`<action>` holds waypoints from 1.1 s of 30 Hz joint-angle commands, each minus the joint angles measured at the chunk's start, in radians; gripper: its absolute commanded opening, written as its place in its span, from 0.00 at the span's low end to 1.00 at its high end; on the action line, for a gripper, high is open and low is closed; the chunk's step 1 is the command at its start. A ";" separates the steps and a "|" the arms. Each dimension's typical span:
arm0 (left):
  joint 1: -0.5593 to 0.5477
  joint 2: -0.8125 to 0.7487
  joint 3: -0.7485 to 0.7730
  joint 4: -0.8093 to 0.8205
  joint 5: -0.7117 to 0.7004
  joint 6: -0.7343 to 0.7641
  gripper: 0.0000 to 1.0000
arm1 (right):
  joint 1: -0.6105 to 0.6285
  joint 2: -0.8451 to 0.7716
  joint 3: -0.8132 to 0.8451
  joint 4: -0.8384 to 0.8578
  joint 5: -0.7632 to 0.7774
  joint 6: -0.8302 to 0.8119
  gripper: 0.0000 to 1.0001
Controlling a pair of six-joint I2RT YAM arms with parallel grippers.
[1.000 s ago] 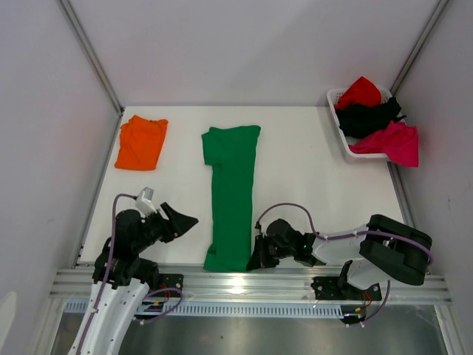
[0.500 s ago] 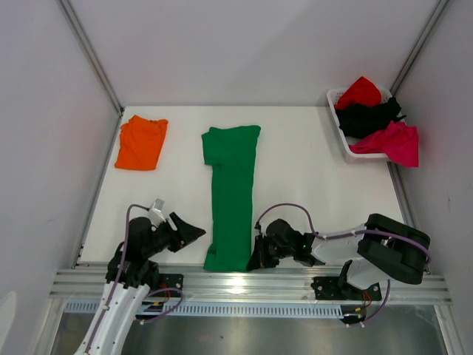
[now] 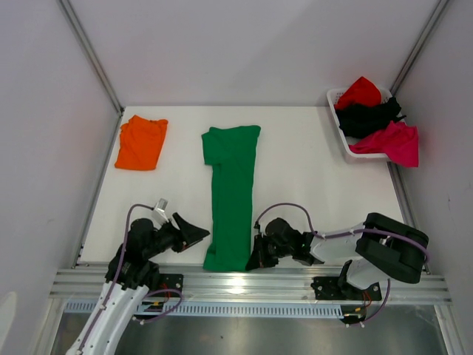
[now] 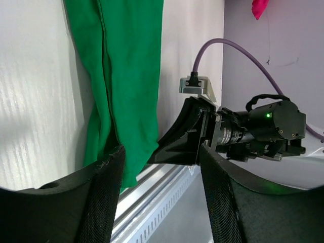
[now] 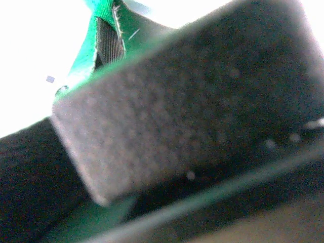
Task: Fold and stack the t-shirts
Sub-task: Fold the tshirt
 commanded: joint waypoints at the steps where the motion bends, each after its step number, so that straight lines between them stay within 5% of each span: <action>1: -0.026 -0.014 -0.067 -0.237 -0.028 -0.060 0.64 | -0.005 0.013 0.033 0.020 0.005 -0.019 0.03; 18: -0.043 0.067 0.064 -0.368 -0.020 -0.114 0.62 | -0.027 -0.015 0.037 0.034 -0.021 -0.017 0.02; 25: -0.043 0.218 0.258 -0.460 -0.094 0.042 0.62 | -0.031 -0.018 0.033 0.042 -0.024 -0.016 0.02; 33: -0.063 0.349 0.299 -0.268 0.007 0.099 0.62 | -0.040 -0.028 0.011 0.075 -0.027 -0.008 0.02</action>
